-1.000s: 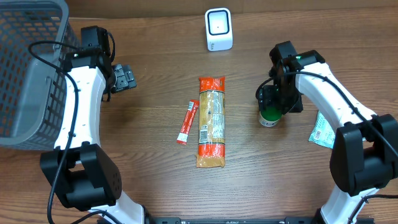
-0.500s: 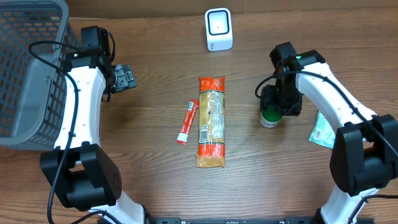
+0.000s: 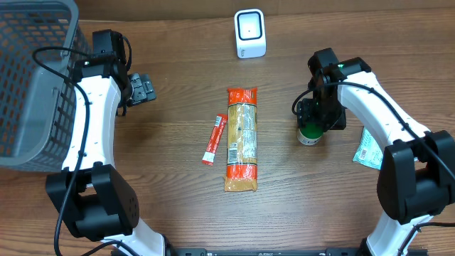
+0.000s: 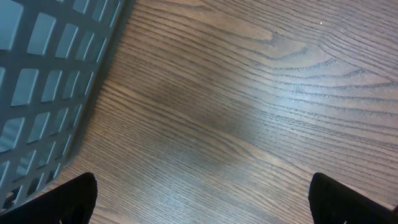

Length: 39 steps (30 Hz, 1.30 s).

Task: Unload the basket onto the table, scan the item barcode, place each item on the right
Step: 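Lower the right gripper around the jar cap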

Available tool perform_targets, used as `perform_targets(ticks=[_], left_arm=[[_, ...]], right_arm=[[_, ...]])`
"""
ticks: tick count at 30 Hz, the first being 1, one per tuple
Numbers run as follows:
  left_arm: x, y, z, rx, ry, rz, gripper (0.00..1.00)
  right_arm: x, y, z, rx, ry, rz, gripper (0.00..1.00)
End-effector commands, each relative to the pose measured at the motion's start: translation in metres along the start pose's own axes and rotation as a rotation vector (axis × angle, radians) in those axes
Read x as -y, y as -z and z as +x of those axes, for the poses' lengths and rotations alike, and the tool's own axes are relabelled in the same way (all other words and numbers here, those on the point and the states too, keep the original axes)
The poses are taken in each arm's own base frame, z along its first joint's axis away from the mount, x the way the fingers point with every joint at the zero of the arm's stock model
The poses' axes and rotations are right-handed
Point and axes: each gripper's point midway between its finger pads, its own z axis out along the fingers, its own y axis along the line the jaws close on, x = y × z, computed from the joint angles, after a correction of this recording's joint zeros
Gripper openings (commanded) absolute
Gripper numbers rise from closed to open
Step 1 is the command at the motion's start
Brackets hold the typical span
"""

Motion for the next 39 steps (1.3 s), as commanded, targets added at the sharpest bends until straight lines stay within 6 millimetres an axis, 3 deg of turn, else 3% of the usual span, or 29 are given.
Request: perform_targets(ticks=[1,5,8,14,22,26,33,39], left_arm=[[0.0,0.007,-0.006,0.023,-0.004,0.01,1.0],[0.0,0.007,-0.006,0.023,-0.004,0.01,1.0],[0.0,0.007,-0.006,0.023,-0.004,0.01,1.0],[0.0,0.007,-0.006,0.023,-0.004,0.009,1.0],[0.0,0.007,-0.006,0.024,-0.004,0.01,1.0],[0.0,0.007,-0.006,0.023,-0.004,0.01,1.0],[0.002,0.007,-0.006,0.024,-0.008,0.011,1.0],[0.002,0.007,-0.006,0.024,-0.008,0.011,1.0]], right_arm=[[0.004,0.002,0.003,0.003,-0.126,0.025,0.72],[0.002,0.002,0.009,-0.026,-0.163,0.013,0.66],[0.0,0.002,0.009,-0.026,-0.159,0.005,0.55],[-0.001,0.002,-0.005,0.031,-0.061,0.0,0.46],[-0.003,0.002,-0.01,0.052,-0.008,-0.007,0.47],[-0.002,0.002,-0.007,0.04,-0.009,-0.003,0.54],[-0.001,0.002,-0.004,0.026,-0.01,0.001,0.56],[-0.003,0.008,-0.002,0.018,-0.012,-0.008,0.63]])
